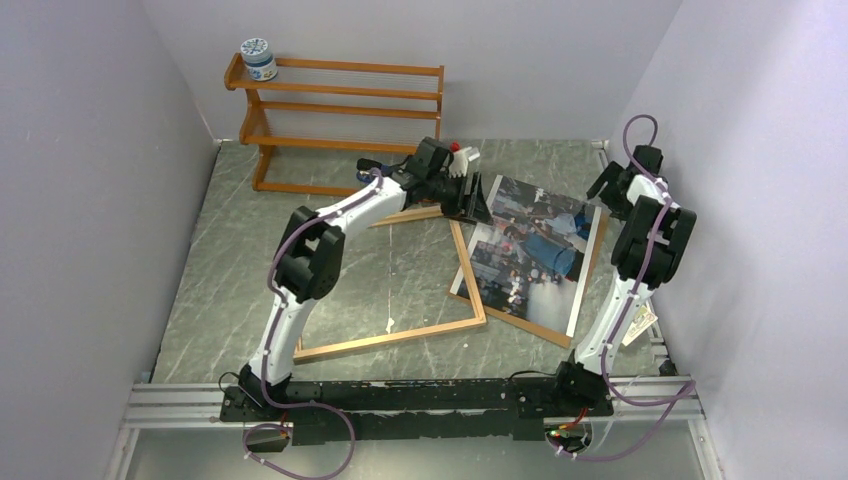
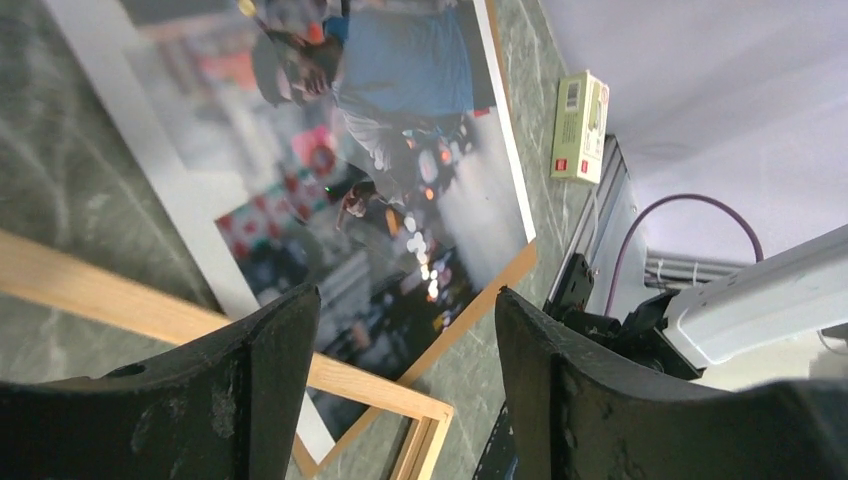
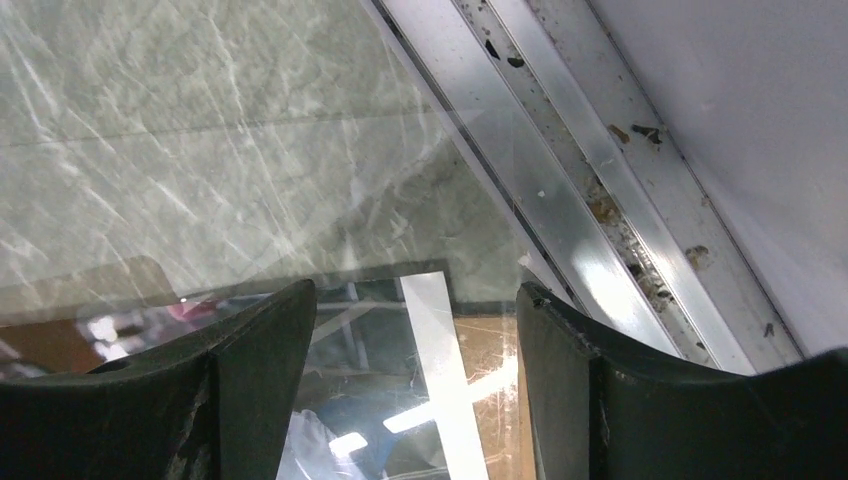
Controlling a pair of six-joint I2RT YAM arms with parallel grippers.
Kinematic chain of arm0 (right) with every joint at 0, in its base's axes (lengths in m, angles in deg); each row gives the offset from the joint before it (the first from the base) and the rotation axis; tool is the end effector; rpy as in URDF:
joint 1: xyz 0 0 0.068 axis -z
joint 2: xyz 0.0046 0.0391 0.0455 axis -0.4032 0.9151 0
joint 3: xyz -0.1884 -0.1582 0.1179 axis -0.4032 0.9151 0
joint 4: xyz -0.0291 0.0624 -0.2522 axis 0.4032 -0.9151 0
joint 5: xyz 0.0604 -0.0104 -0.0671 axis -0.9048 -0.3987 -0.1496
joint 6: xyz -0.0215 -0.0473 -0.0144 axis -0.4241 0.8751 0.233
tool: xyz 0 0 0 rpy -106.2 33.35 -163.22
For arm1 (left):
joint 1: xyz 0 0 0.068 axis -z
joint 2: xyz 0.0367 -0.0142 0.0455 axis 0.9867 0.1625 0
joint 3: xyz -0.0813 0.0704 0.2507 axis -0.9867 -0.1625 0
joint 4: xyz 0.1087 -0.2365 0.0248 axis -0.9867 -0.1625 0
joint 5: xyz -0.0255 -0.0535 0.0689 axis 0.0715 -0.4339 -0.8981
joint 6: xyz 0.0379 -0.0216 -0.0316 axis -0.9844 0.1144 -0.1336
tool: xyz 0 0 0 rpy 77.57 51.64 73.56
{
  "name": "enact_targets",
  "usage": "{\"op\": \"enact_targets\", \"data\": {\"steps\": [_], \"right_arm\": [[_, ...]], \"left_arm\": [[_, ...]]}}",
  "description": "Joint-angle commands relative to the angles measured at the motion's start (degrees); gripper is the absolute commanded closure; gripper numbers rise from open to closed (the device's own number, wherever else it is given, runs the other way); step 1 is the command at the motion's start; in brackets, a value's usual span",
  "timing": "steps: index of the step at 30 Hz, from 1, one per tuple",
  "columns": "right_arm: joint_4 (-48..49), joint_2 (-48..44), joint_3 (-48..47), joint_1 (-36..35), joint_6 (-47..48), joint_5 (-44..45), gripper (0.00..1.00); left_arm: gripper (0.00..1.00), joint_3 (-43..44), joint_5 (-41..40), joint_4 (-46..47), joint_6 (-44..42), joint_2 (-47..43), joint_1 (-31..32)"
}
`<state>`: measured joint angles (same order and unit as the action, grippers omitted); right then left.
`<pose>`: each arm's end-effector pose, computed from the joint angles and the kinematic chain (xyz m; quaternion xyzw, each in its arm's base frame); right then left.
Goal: Put the photo into the frame
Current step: Pick up the photo frame item at the center of the board.
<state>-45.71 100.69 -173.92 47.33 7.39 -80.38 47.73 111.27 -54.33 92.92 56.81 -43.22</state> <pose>0.4459 -0.1915 0.1611 0.3283 0.8917 0.0187 0.3110 0.3972 -0.3320 0.2432 0.2008 0.8339 -0.4811 0.1812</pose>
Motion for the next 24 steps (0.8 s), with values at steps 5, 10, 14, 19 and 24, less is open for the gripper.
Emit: {"op": "enact_targets", "data": {"steps": [5,10,14,19,24], "right_arm": [[5.0,0.8,2.2,2.0,-2.4,-6.2,0.23],[8.0,0.7,3.8,2.6,-3.1,-12.0,0.24],[12.0,-0.2,6.3,3.4,-4.0,-16.9,0.25],[14.7,-0.7,7.9,4.0,-4.1,-19.6,0.25],[18.1,-1.6,10.4,4.9,-4.0,-24.3,0.25]], "left_arm": [[0.31,8.1,6.1,8.5,5.4,10.1,3.6],[0.34,15.4,-1.1,2.9,2.6,16.4,5.4],[0.34,18.2,-8.8,-3.1,-3.4,18.5,8.6],[0.37,22.4,-14.4,-11.1,-4.8,22.3,9.8],[0.39,27.4,-14.6,-18.6,-5.6,27.0,10.1]]}}
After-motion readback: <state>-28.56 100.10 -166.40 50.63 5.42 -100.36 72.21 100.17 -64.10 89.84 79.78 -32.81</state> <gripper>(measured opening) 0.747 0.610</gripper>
